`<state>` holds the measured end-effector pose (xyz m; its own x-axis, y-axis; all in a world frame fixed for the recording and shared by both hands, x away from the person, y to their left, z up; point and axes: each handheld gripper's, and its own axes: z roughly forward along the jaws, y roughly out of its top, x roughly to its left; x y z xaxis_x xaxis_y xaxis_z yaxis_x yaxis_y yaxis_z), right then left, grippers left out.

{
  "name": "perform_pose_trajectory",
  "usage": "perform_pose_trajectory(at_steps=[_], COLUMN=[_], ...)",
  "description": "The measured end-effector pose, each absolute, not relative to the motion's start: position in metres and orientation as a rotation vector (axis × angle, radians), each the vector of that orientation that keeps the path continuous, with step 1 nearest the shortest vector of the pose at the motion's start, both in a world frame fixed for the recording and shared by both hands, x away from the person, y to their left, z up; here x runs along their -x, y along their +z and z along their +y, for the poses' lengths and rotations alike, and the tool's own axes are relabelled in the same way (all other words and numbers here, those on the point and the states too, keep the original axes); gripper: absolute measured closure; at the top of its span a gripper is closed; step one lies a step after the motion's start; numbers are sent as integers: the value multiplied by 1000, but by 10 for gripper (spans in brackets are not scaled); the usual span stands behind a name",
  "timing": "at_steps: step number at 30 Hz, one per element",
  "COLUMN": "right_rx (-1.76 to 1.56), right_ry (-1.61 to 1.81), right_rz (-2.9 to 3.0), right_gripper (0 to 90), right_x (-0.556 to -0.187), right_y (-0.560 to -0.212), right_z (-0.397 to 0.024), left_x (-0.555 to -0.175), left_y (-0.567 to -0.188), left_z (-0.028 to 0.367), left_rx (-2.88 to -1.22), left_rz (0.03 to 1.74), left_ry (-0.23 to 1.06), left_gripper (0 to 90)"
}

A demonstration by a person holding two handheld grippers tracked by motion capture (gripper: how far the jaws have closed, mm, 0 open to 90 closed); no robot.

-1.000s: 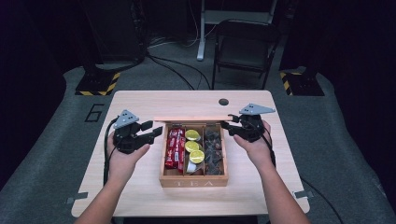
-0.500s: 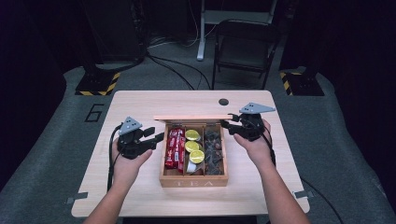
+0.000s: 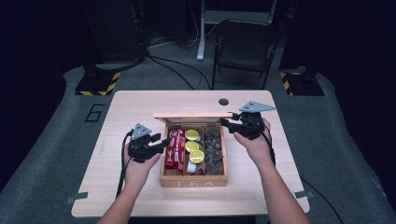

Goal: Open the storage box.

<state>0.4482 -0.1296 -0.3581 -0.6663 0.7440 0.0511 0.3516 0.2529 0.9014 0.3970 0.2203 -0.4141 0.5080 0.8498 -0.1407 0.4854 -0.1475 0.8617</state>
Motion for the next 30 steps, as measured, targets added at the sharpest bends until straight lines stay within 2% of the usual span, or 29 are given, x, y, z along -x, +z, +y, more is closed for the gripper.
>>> perform_pose_trajectory(at_steps=[16,30], right_rx=[-991,-991], right_ry=[1389,1393], right_rz=[2146,2147], right_gripper=[553,553], right_x=[-450,-450], right_y=[-358,-358], right_z=[-130,-130], left_x=[-415,-421], left_y=[-453,-466], left_z=[195,189], left_rx=[-1826,-1872], left_rz=[1203,1226], left_ry=[460,482], left_gripper=[572,599])
